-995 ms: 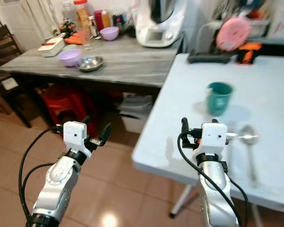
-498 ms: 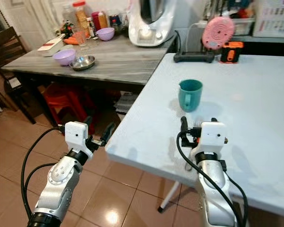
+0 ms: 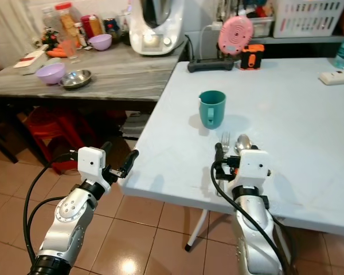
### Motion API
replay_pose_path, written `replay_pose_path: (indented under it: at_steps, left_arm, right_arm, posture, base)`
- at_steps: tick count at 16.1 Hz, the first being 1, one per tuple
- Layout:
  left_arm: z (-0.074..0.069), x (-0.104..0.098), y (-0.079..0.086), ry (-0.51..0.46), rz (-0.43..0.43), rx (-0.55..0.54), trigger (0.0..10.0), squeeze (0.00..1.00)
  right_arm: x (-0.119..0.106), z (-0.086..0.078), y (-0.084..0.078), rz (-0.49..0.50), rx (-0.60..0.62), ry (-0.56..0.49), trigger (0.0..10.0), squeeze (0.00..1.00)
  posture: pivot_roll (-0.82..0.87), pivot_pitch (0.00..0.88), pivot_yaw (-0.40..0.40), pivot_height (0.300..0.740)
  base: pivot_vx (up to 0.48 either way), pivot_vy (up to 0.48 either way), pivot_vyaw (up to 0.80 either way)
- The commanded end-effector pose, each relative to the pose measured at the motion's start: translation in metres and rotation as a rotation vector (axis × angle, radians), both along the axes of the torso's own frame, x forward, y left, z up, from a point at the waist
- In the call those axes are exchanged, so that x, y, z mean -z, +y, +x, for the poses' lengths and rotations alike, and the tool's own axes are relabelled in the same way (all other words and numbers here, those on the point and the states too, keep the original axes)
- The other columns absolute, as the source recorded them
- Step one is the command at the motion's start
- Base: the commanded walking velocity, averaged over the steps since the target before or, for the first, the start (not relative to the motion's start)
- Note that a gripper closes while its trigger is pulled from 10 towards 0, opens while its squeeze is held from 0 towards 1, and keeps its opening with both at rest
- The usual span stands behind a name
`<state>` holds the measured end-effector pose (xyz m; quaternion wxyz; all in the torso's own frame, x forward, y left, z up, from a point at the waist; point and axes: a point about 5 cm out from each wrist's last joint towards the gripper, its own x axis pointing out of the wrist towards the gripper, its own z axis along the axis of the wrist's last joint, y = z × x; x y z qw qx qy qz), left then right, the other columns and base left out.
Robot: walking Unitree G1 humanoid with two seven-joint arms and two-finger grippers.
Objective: Setting the table
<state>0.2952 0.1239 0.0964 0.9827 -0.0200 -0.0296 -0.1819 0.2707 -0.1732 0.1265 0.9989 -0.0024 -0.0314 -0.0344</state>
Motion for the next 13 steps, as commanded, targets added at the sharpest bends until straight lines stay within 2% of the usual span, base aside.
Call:
replay_pose_path:
  at_steps: [1, 5, 7, 11, 13]
  left_arm:
    - [0.0, 0.001, 0.004, 0.008, 0.011, -0.001, 10.0, 0.0]
    - [0.0, 0.002, 0.002, 0.015, 0.011, 0.023, 10.0, 0.0]
    - [0.0, 0.003, 0.0, 0.023, 0.013, 0.035, 10.0, 0.0]
    - [-0.005, 0.008, -0.009, 0.065, -0.008, 0.159, 10.0, 0.0]
    - [-0.011, 0.01, -0.013, 0.064, 0.008, 0.276, 10.0, 0.0]
  right_arm:
    - [0.0, 0.001, 0.003, 0.007, -0.005, 0.005, 10.0, 0.0]
    - [0.002, 0.002, 0.006, 0.012, -0.012, 0.015, 10.0, 0.0]
    - [0.004, 0.003, 0.006, 0.014, -0.011, 0.027, 10.0, 0.0]
    - [0.01, 0.008, 0.005, -0.001, -0.003, 0.088, 10.0, 0.0]
    - [0.017, 0.01, 0.003, -0.021, 0.013, 0.142, 10.0, 0.0]
  posture:
    - [-0.09, 0.0, 0.149, 0.74]
    - [-0.09, 0.0, 0.148, 0.74]
    - [-0.09, 0.0, 0.152, 0.74]
    - [-0.09, 0.0, 0.155, 0.74]
    - [-0.09, 0.0, 0.152, 0.74]
  base:
    - [0.0, 0.0, -0.8]
    - [0.0, 0.0, -0.56]
    - [0.0, 0.0, 0.0]
    - [0.0, 0.0, 0.0]
    - [0.0, 0.0, 0.0]
